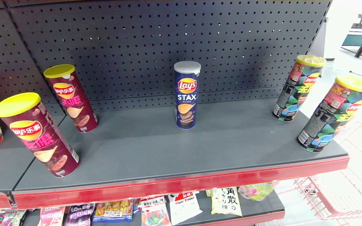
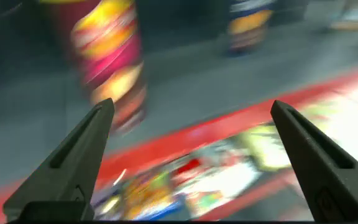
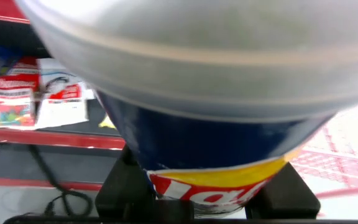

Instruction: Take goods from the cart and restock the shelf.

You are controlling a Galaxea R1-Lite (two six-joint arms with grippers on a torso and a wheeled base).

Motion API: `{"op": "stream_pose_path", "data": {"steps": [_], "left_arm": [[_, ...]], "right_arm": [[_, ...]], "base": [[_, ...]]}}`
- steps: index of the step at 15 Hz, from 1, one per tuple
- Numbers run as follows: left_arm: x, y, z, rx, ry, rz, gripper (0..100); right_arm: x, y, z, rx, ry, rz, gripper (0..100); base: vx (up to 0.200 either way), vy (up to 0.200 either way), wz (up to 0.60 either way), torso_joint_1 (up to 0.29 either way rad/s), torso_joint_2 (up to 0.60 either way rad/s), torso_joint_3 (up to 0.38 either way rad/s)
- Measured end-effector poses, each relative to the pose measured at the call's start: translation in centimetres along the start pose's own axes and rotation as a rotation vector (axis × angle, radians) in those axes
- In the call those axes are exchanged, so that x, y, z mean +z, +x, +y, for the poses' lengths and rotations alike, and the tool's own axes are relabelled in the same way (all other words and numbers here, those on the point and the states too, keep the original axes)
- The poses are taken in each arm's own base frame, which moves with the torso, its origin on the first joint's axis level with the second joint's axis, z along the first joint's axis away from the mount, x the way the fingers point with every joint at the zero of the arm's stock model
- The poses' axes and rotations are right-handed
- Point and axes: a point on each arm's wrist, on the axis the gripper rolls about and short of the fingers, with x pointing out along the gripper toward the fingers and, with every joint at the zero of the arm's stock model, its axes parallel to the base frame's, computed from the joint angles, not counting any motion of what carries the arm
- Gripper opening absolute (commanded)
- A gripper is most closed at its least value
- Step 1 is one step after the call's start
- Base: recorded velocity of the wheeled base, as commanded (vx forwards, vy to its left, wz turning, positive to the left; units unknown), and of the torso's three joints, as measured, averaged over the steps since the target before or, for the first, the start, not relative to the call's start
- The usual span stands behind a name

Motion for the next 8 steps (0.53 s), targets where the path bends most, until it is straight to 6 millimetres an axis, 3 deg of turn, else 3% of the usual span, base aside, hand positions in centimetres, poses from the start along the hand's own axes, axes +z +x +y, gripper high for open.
{"op": "stream_pose_path", "data": {"steps": [1,3,8], "left_arm": [[1.9,0.7,0.1,-0.152,-0.002,0.006,100],[3.9,2.9,0.4,-0.318,-0.015,0.062,100],[7.2,12.2,0.3,-0.57,-0.045,0.208,100]], "right_arm": [[0.0,0.0,0.0,0.0,0.003,0.003,0],[-0.1,0.0,0.0,-0.007,0.004,-0.003,0],[-0.1,-0.4,0.0,-0.016,0.001,-0.046,0]], "base": [[0.0,0.0,0.0,0.0,0.0,0.0],[0.0,0.0,0.0,0.0,0.0,0.0],[0.0,0.0,0.0,0.0,0.0,0.0]]}}
